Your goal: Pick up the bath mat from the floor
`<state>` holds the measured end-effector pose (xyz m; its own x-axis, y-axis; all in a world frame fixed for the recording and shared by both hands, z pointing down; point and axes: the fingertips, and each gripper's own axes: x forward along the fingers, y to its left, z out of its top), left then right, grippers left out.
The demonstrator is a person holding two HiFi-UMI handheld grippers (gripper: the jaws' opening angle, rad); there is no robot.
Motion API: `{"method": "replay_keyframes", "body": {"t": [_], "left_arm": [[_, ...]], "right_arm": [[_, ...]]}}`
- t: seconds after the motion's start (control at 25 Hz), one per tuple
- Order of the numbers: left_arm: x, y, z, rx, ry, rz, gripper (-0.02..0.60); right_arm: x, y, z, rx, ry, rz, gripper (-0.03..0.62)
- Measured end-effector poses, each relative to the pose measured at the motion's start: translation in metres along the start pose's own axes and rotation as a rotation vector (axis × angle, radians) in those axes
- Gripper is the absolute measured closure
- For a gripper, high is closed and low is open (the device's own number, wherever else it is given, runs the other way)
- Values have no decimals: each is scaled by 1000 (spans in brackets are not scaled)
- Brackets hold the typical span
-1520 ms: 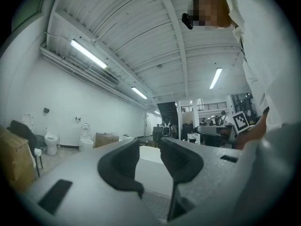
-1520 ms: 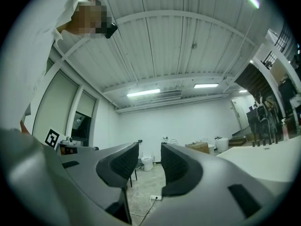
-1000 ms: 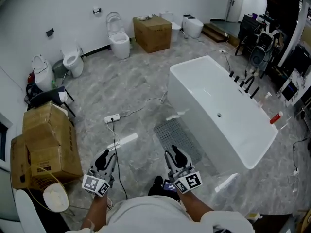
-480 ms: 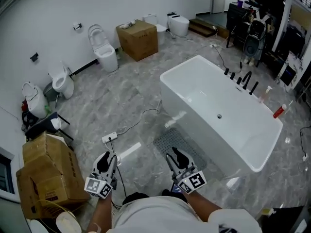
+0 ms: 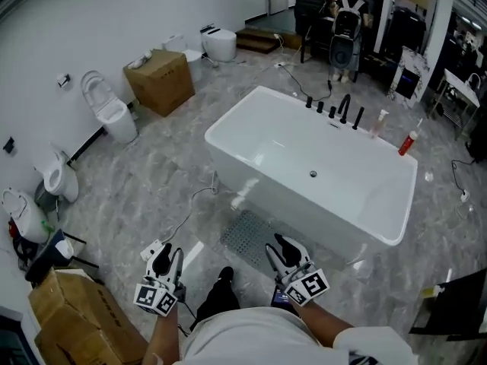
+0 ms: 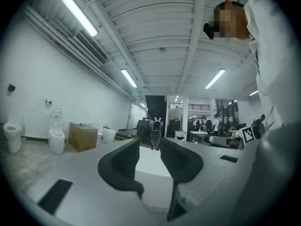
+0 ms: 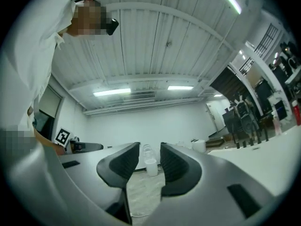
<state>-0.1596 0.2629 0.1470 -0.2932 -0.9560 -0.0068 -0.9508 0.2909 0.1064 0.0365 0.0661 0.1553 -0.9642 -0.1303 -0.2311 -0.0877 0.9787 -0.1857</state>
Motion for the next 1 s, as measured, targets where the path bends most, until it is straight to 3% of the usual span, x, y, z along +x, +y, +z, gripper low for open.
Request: {"method": "replay_keyframes", "body": {"t": [0.12,0.28,0.64,0.8,1.0], "left_arm": [[43,10,6,5,0,-90,439],[124,27,8,1,1,-265,440],[237,71,17,-21,21,-518,439],[281,96,-4,-42,58,-605,440],[328,92,-56,-49,138,-715,440]], "right_arm": [[5,-23,1,-24,1,-99,434],[21,-59,7,-58,-41,-284,434],[60,-75,15,-128,-75,-553,434],[64,-73,10,-179,-79,-685,434],[19,-87,-8,-213,-32,-903,434]]}}
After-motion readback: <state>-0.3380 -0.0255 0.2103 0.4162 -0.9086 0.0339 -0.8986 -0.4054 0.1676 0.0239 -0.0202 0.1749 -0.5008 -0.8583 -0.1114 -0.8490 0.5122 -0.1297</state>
